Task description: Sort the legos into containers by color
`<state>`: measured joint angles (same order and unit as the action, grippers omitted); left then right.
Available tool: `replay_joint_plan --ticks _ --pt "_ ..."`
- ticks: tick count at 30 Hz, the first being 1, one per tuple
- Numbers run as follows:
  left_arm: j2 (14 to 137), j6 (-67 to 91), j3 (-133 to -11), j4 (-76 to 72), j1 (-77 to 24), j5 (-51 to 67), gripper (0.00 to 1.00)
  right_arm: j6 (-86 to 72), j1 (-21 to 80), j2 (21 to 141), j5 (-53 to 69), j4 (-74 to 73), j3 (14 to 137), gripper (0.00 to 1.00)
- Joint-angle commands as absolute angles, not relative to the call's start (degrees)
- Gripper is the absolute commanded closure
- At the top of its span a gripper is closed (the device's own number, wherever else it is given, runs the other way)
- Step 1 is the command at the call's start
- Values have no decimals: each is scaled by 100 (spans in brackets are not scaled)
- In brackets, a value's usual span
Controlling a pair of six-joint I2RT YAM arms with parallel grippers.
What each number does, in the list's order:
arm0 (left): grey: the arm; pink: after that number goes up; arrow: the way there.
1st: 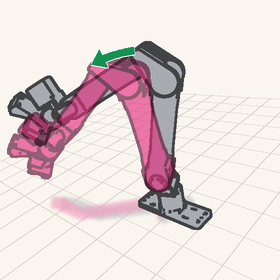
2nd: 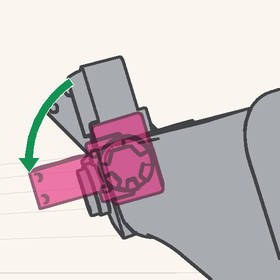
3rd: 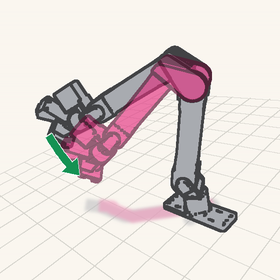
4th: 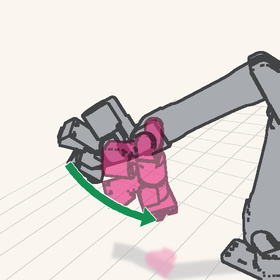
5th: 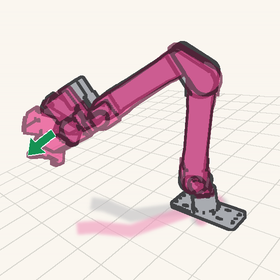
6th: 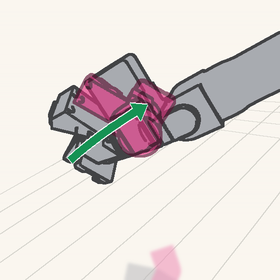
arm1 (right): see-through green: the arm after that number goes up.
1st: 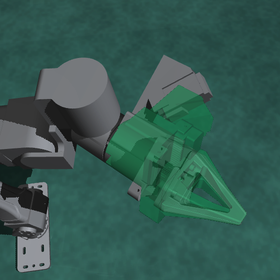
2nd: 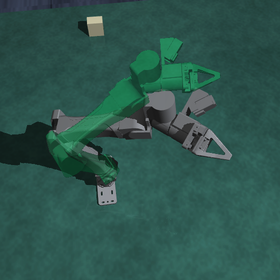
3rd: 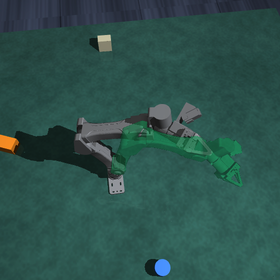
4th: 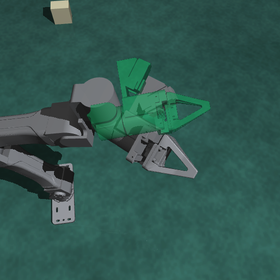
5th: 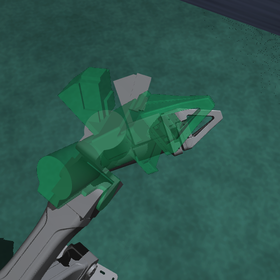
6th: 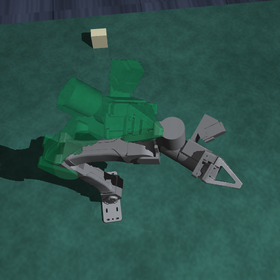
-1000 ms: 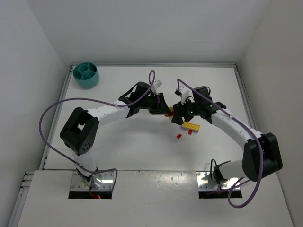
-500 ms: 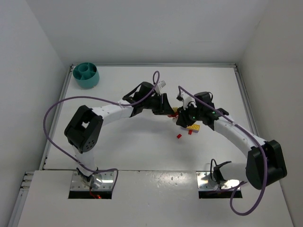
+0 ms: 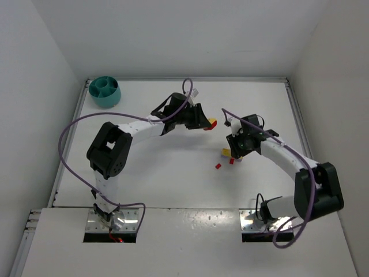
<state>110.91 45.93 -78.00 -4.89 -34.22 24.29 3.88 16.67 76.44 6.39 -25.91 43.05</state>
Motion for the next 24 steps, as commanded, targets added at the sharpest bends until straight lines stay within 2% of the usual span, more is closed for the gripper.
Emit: replay_joint_plan --ticks 1,5,8,9,12,18,24 --pt "10864 4571 -7376 -808 -3472 2522 100 141 1477 8023 236 -2593 4746 100" --pt "10635 4334 -6962 -1072 -3472 2925 100 307 1345 8463 519 -2794 5000 97" --pt "10503 4202 -6839 -1266 -3472 3347 98 492 1274 8675 580 -2795 5132 85" --pt "10503 4201 -6838 -1266 -3472 3410 98 492 1214 8727 580 -2795 5185 69" --pt "10503 4148 -6838 -1318 -3524 3410 98 545 1152 8780 528 -2795 5396 49" --pt "10319 4034 -6557 -1520 -3524 3524 98 598 976 8702 1026 -3084 5879 41" --pt "10257 4244 -6180 -2599 -3586 4358 98 1325 870 8078 3609 -3409 5687 41"
